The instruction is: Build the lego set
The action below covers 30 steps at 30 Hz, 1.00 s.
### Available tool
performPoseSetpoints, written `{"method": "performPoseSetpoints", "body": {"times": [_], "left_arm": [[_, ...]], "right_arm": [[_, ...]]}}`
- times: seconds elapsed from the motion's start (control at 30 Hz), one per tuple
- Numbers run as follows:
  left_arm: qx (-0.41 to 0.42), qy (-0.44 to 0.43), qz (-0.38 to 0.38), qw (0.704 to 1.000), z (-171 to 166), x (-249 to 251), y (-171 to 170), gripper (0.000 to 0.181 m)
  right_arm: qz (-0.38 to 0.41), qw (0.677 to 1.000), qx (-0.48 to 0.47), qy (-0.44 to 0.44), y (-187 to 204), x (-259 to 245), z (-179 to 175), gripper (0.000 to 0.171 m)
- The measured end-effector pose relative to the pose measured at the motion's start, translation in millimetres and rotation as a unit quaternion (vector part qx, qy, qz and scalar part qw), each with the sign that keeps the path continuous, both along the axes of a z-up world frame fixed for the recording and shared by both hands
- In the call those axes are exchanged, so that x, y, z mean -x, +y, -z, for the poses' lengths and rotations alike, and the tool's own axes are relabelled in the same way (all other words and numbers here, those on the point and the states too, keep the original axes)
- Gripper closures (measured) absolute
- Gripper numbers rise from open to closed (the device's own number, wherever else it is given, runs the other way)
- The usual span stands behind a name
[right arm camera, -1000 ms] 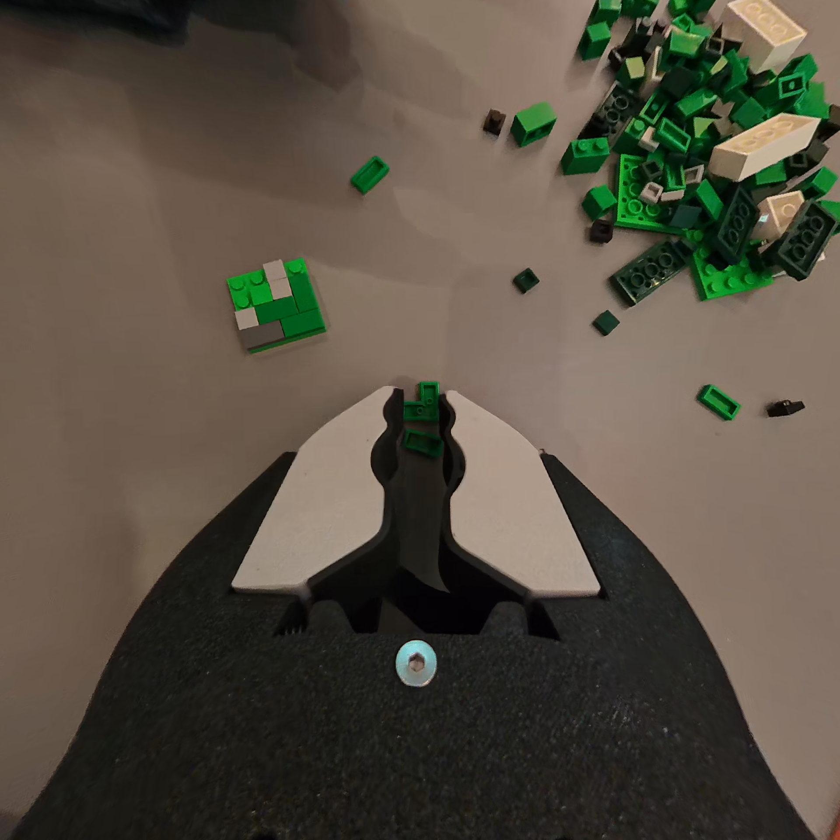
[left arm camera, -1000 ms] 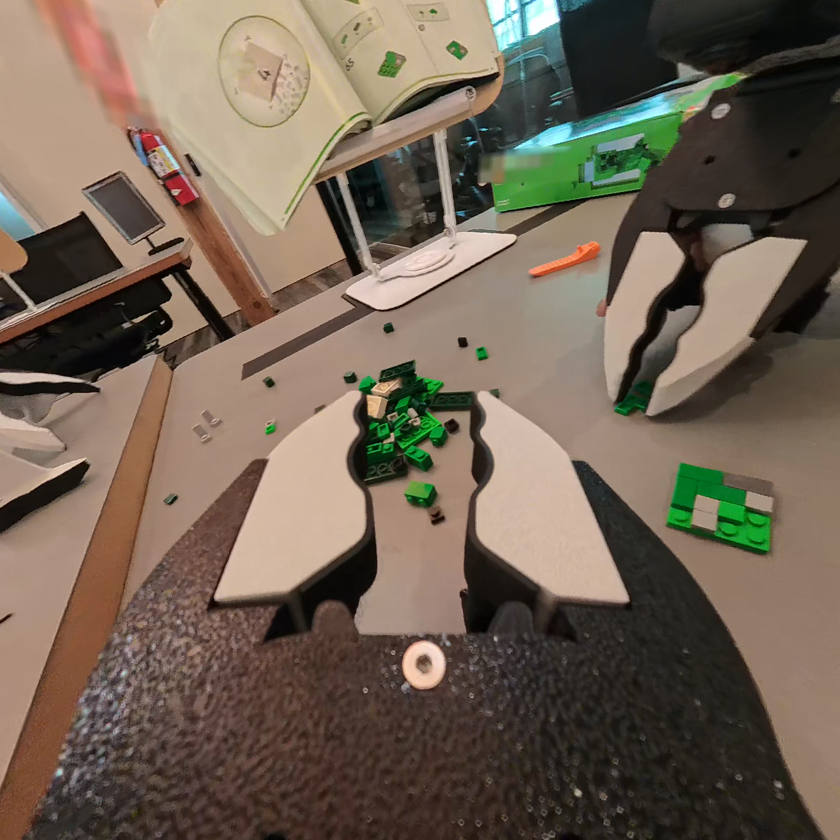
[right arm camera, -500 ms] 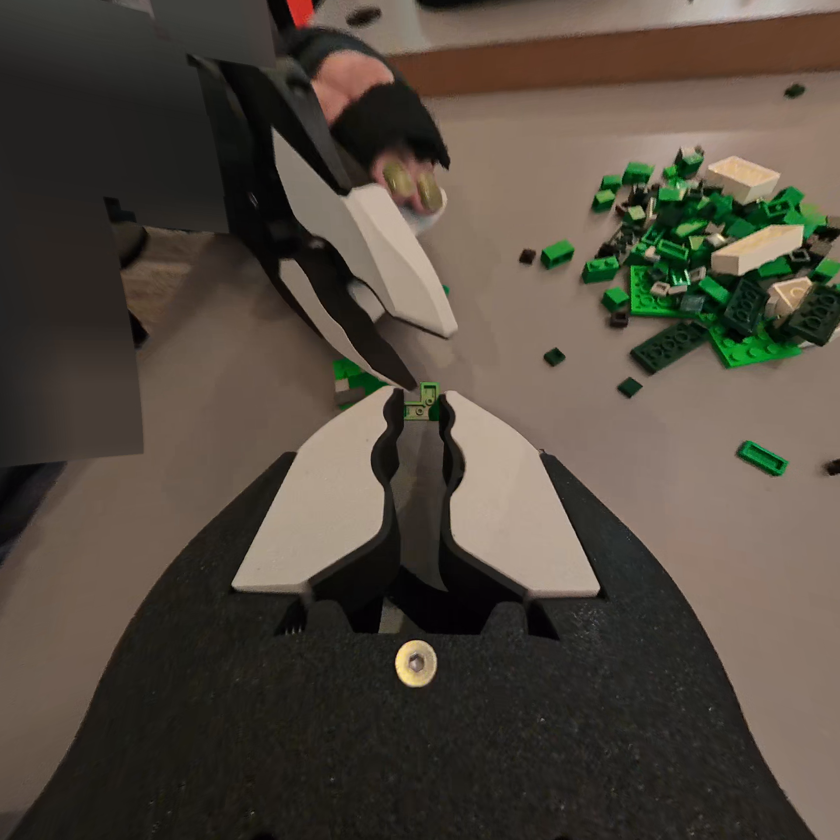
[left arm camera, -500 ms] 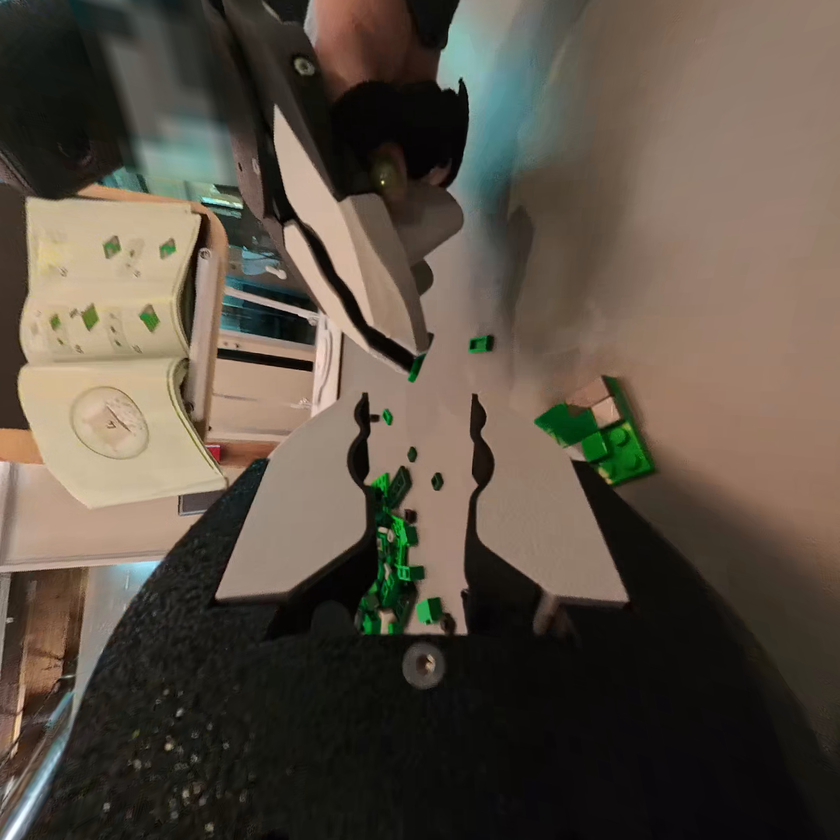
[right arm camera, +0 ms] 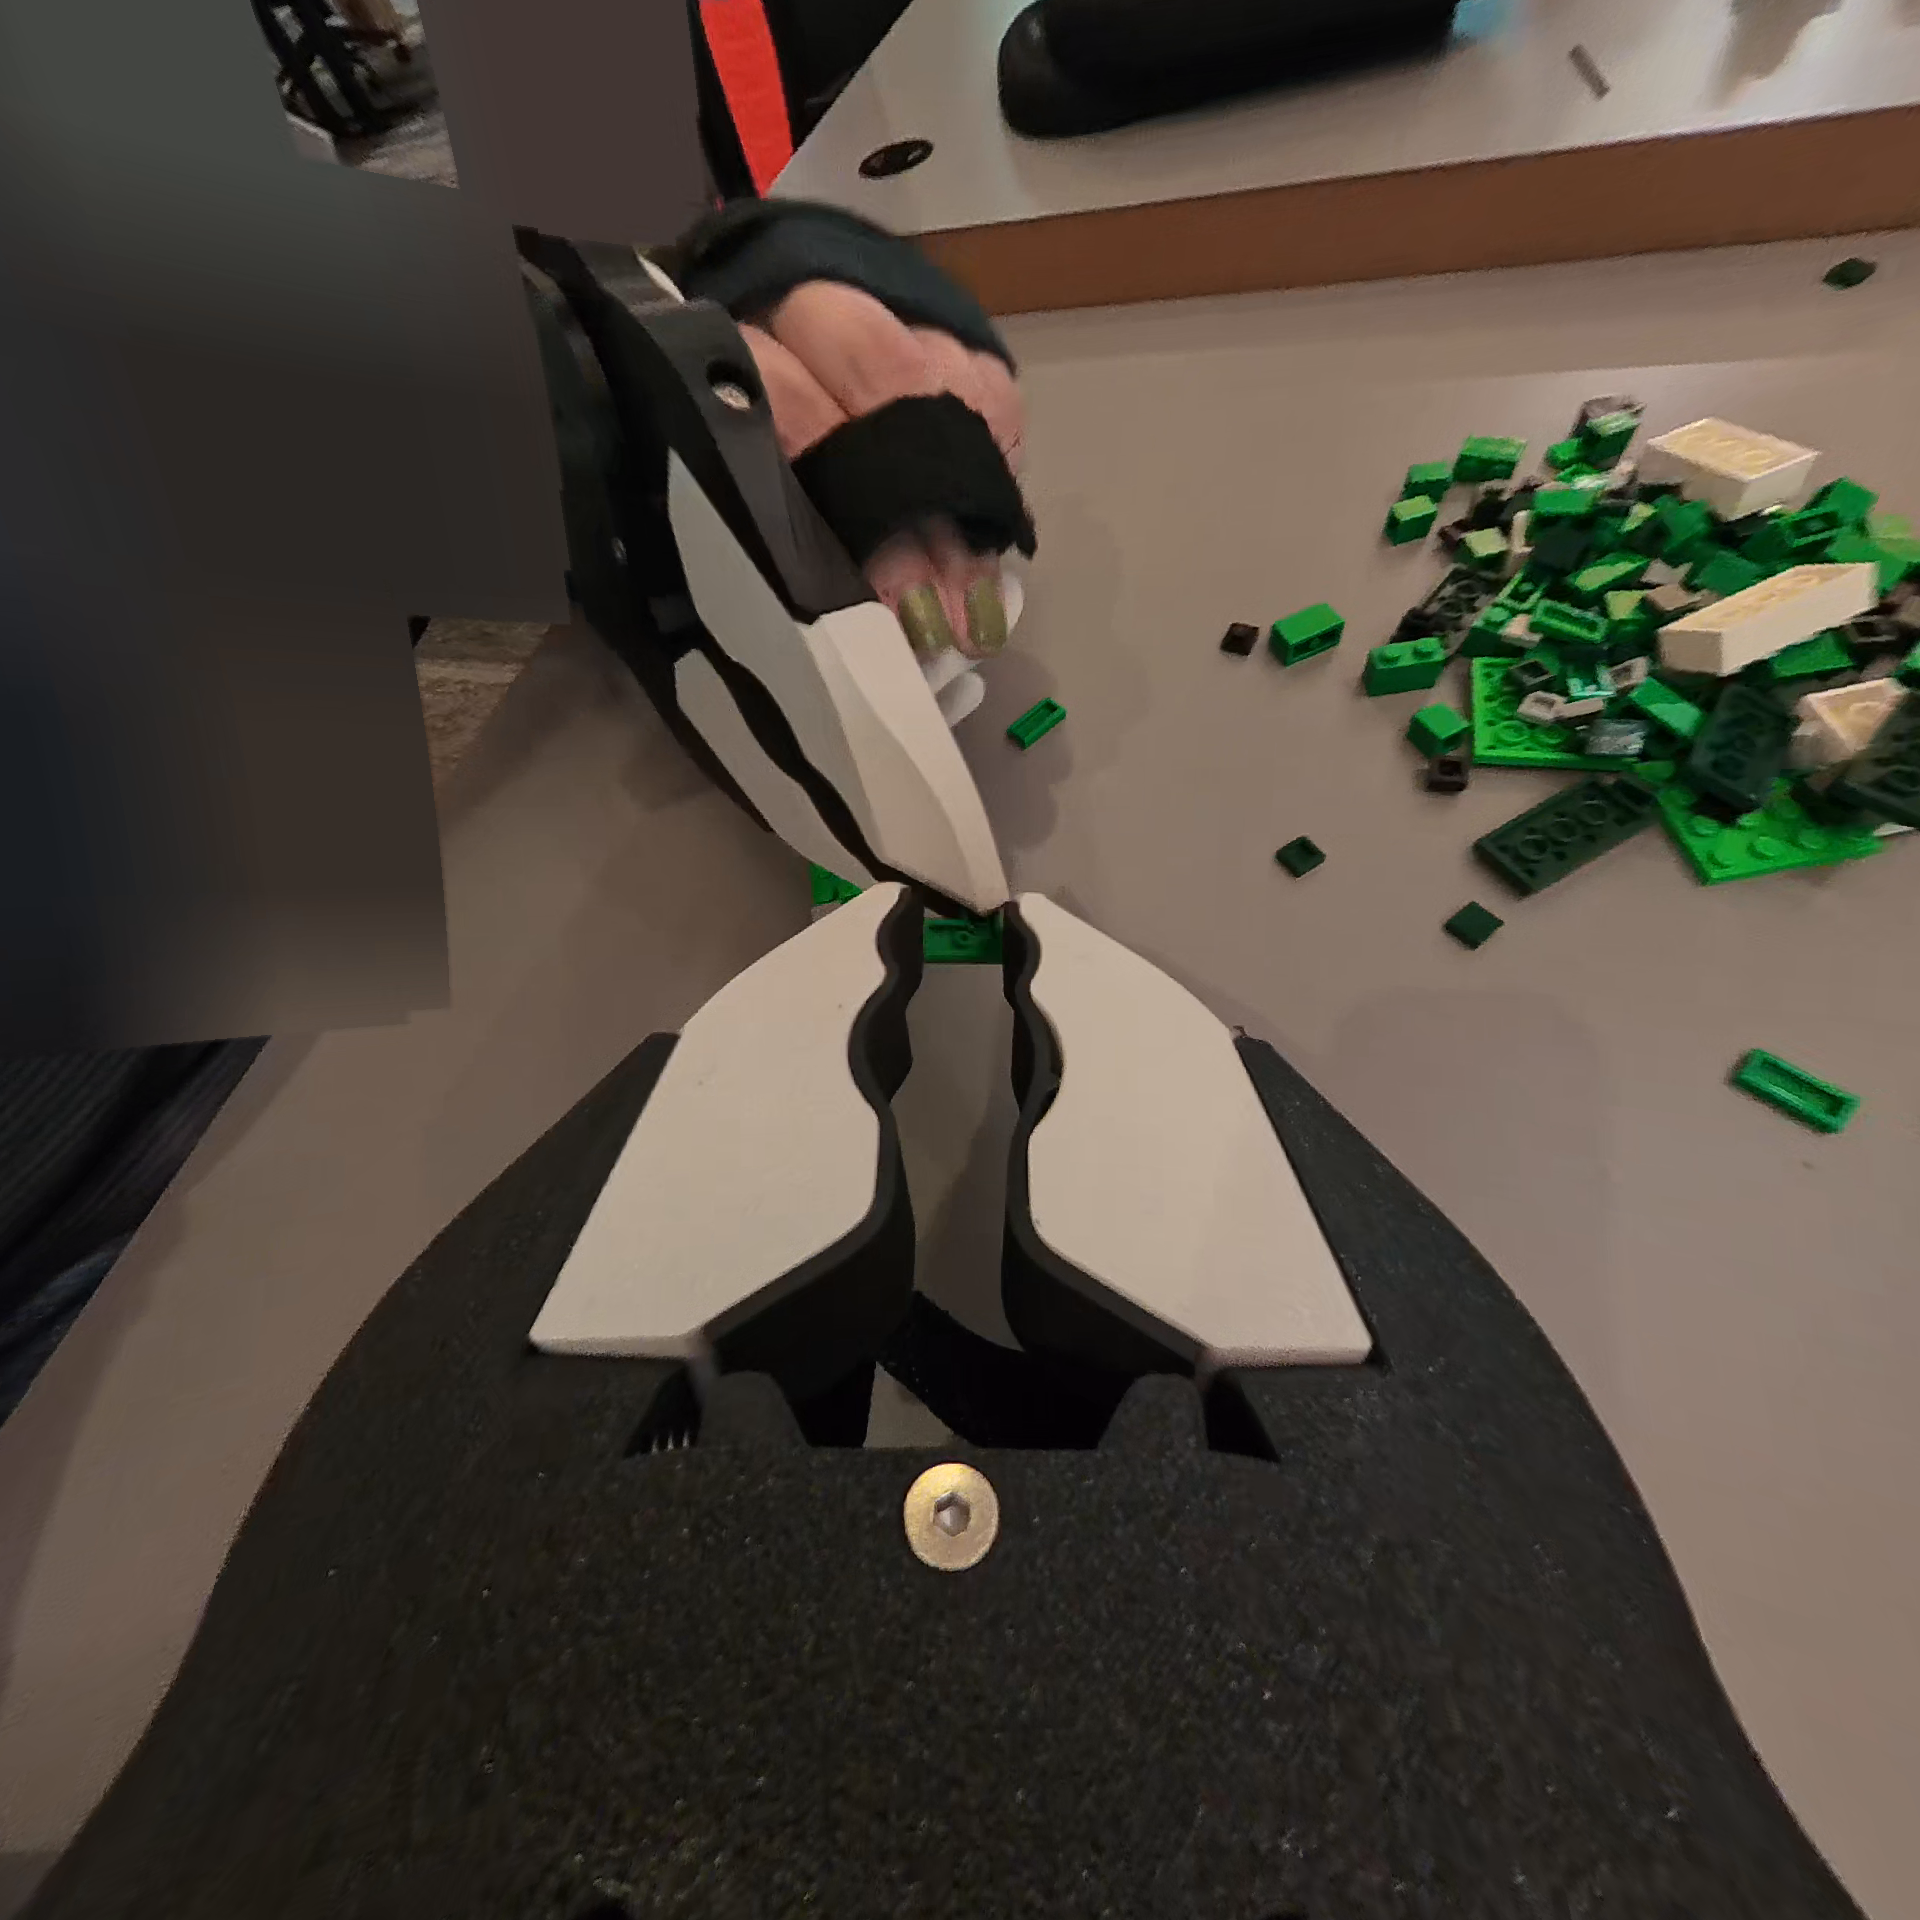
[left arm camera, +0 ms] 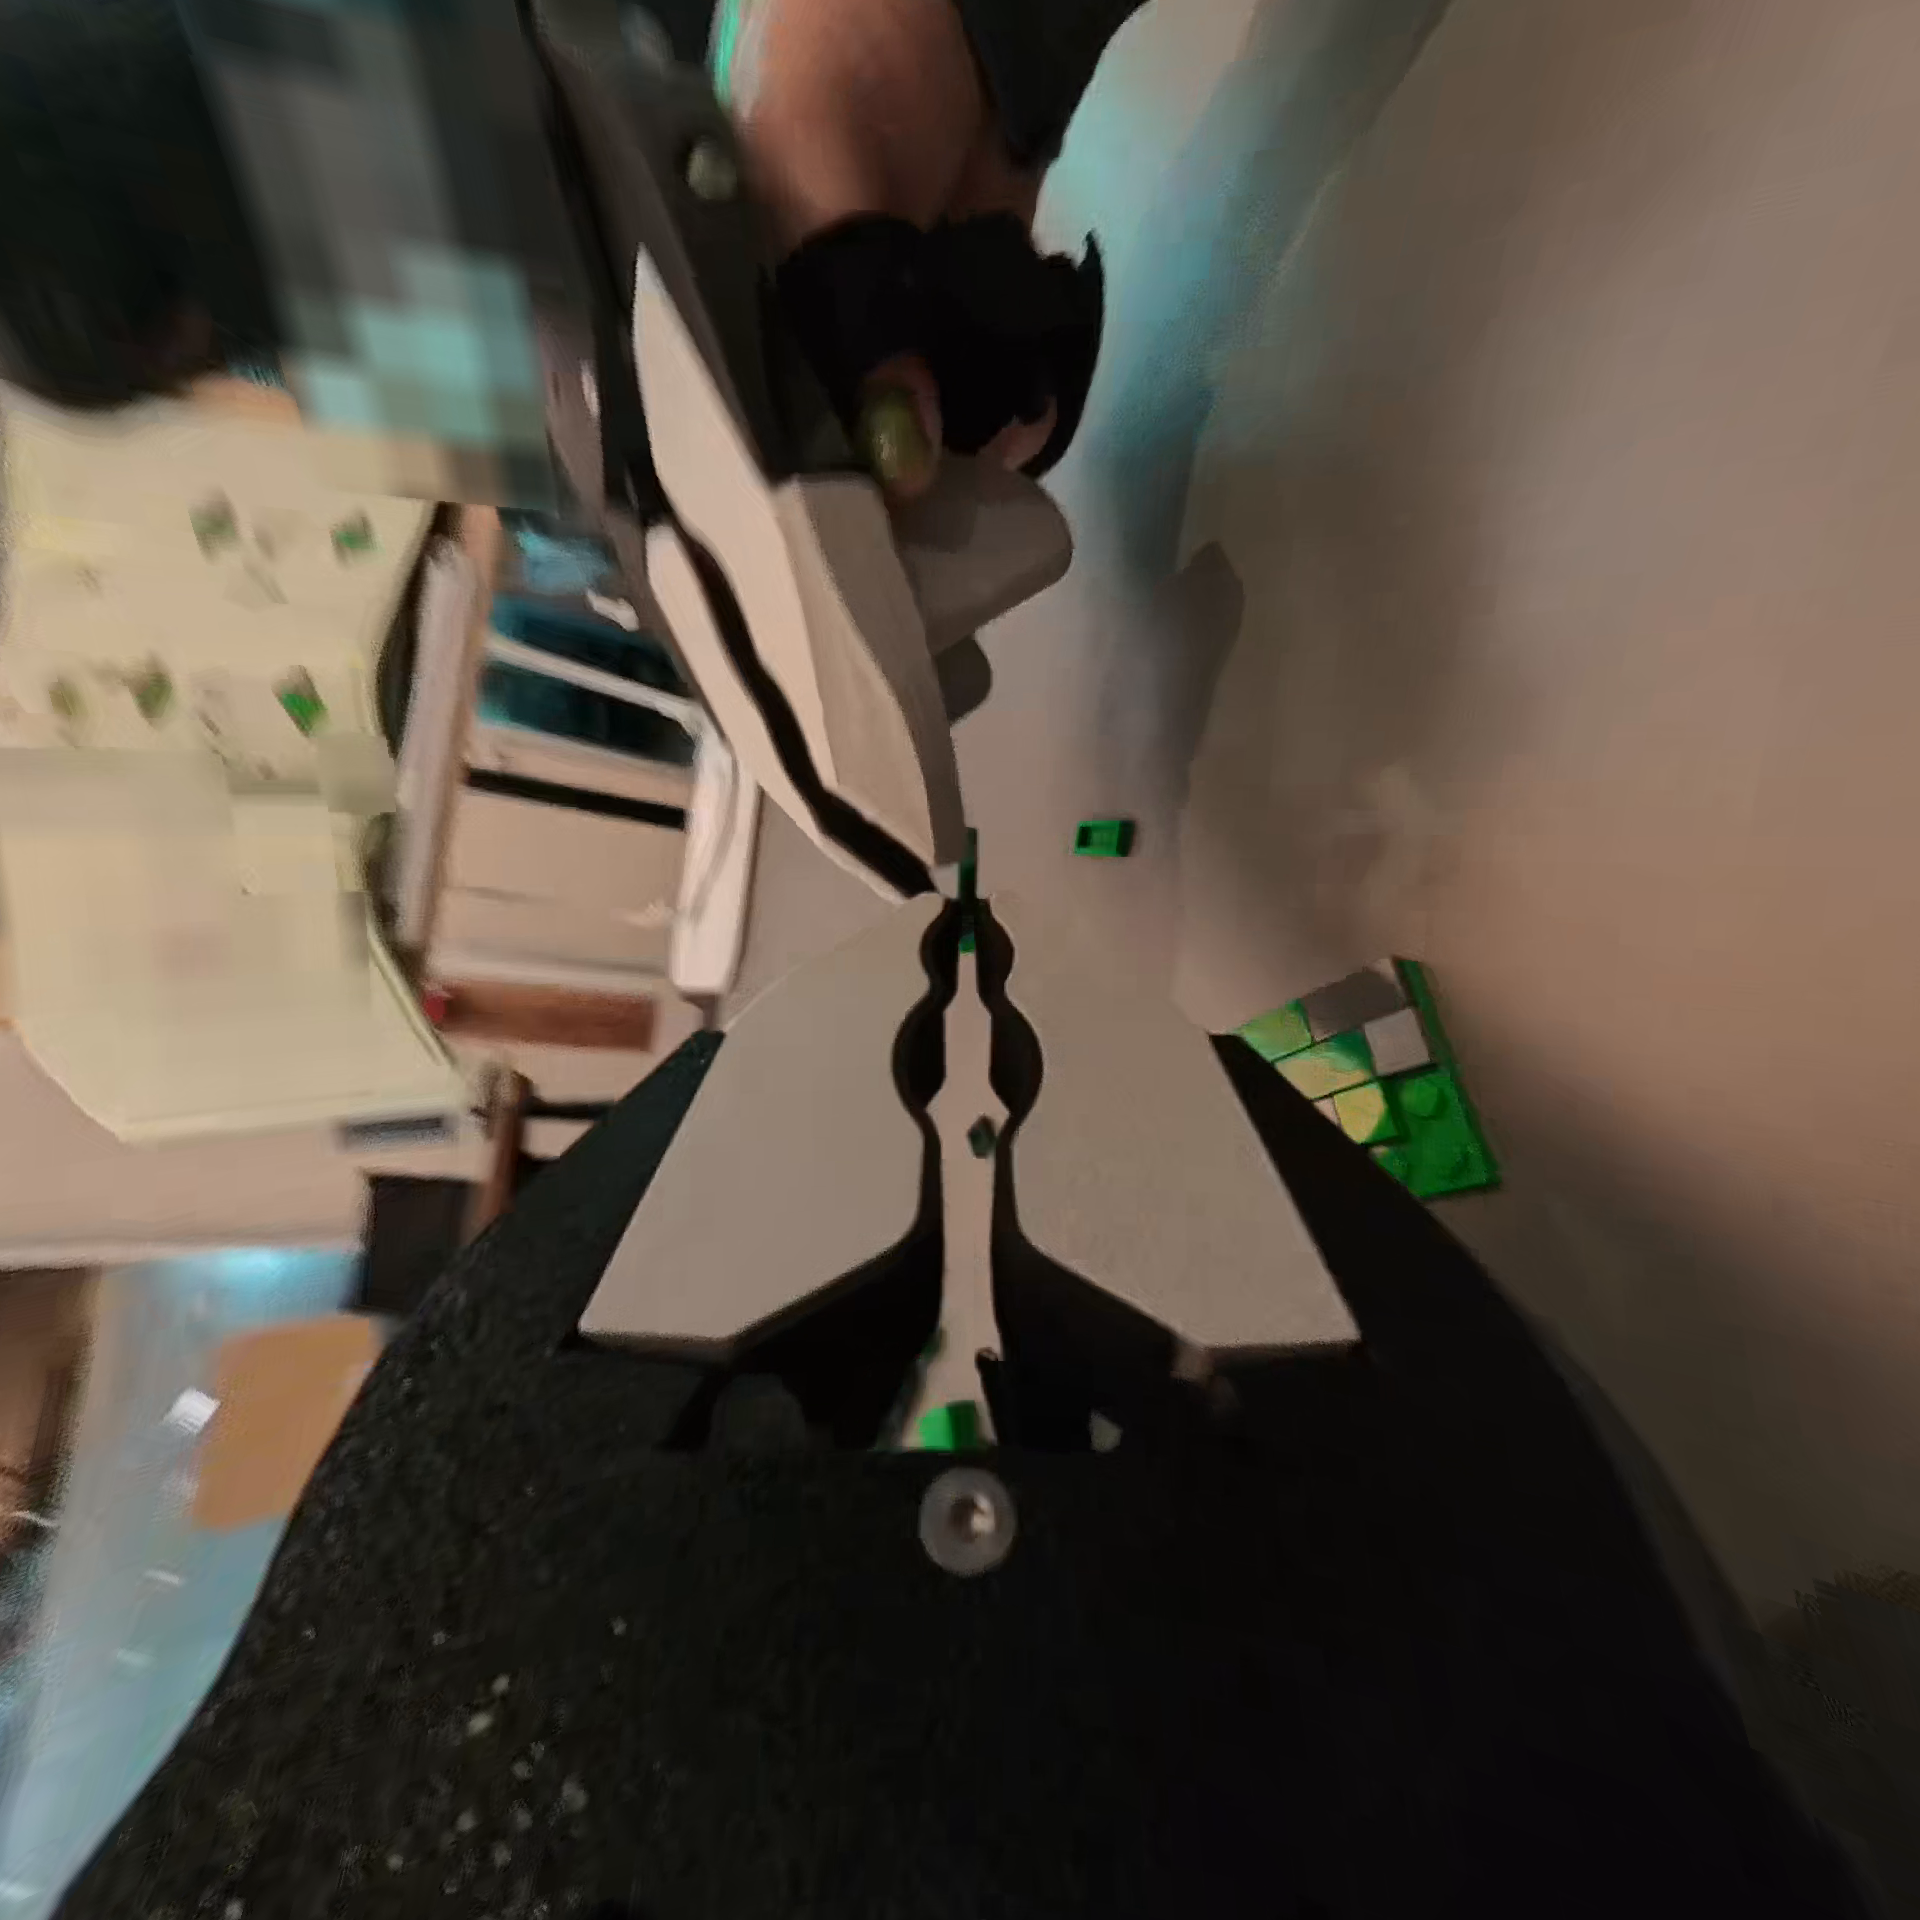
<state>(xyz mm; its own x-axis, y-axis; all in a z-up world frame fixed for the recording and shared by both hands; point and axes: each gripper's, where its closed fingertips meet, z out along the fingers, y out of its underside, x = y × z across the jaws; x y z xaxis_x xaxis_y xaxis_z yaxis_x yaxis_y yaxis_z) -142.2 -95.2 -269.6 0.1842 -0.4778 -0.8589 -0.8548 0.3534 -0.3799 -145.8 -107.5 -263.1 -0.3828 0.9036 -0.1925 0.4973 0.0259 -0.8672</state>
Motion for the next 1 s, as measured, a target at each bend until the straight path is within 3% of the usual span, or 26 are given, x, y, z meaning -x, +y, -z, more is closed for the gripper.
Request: {"method": "performPoseSetpoints", "body": {"times": [0.1,0.17,0.27,0.37,0.5,0.73,0.83,0.9,1.0], "left_arm": [[0.115,-0.137,-0.030,0.983,-6.2,4.5,2.5,0.179],[0.220,-0.248,-0.005,0.943,-14.5,0.9,-3.5,0.179],[0.279,-0.306,0.045,0.909,-21.7,-3.1,-12.5,0.179],[0.292,-0.310,0.046,0.904,-17.9,-2.7,-13.5,0.179],[0.302,-0.317,0.046,0.898,-16.9,-2.6,-12.9,0.179],[0.290,-0.328,0.057,0.897,-20.1,-1.7,-14.5,0.177],[0.246,-0.305,0.000,0.920,-19.3,27.6,-6.7,0.161],[0.196,-0.308,-0.064,0.929,-24.8,62.3,-0.4,0.162],[0.162,-0.335,-0.148,0.916,-32.0,115.3,4.3,0.166]], "right_arm": [[0.025,0.998,-0.035,0.041,9.6,0.8,-13.7,0.149],[0.038,0.996,-0.068,0.051,14.4,-0.5,-19.7,0.149],[0.023,0.996,-0.076,0.042,7.5,-1.1,-22.2,0.152],[0.002,0.995,-0.098,0.032,1.2,-2.0,-18.1,0.160],[-0.023,0.994,-0.098,0.029,-7.3,-3.6,-16.1,0.158],[-0.010,0.995,-0.091,0.035,-5.6,0.6,-18.5,0.168],[0.095,0.991,-0.089,-0.024,31.7,-2.4,-8.1,0.169],[0.146,0.982,-0.068,-0.094,54.1,-15.6,7.3,0.169],[0.151,0.969,0.093,-0.174,58.2,-28.0,17.0,0.169]]}}
